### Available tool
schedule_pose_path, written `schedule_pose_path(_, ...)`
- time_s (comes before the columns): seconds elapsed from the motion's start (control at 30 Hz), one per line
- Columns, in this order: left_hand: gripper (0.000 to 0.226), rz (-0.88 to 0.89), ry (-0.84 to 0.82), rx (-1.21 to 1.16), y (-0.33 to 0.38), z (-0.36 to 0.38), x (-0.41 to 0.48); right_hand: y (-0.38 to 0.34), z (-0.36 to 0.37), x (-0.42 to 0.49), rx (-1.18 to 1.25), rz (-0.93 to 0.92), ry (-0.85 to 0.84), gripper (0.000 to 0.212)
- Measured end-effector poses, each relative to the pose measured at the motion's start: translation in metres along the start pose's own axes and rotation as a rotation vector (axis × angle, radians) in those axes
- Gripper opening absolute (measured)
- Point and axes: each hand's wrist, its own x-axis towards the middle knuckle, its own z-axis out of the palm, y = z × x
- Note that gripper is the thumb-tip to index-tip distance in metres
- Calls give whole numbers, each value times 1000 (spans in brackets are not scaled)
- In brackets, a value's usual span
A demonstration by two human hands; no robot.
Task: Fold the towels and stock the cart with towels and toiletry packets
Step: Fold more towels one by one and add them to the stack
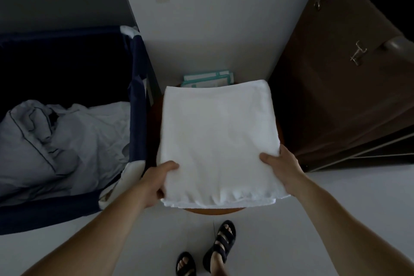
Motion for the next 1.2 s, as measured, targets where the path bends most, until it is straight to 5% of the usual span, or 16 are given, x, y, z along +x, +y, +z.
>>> schedule_pose_path(0.2, 40, 57, -78, 9, 46, 6, -16, -31, -7, -4, -4, -194, 117, 21)
schedule_pose_path(0.3, 17, 270, -51, -45, 90, 9, -34, -74, -18, -6, 82, -336, 169, 21)
schedule_pose_path(0.5, 16, 661, -150, -210, 140, 3, -56, -145, -45, -7, 168, -516, 230, 45)
schedule_pose_path(0.63, 22, 565, 8, -212, 98, 3, -18, -111, -44, 1, 157, -424, 268, 43)
schedule_pose_path(0.83, 61, 167, 228, 285, -9, 6, 36, 18, -1, 14, -147, 110, 103, 43)
schedule_pose_path(1.03, 53, 250, 364, 441, -4, 19, 48, 20, 6, 25, -497, 36, 204, 45)
schedule_pose_path(1.2, 38, 477, 524, 443, -6, 16, 50, 11, -5, 31, -452, -176, 292, 35)
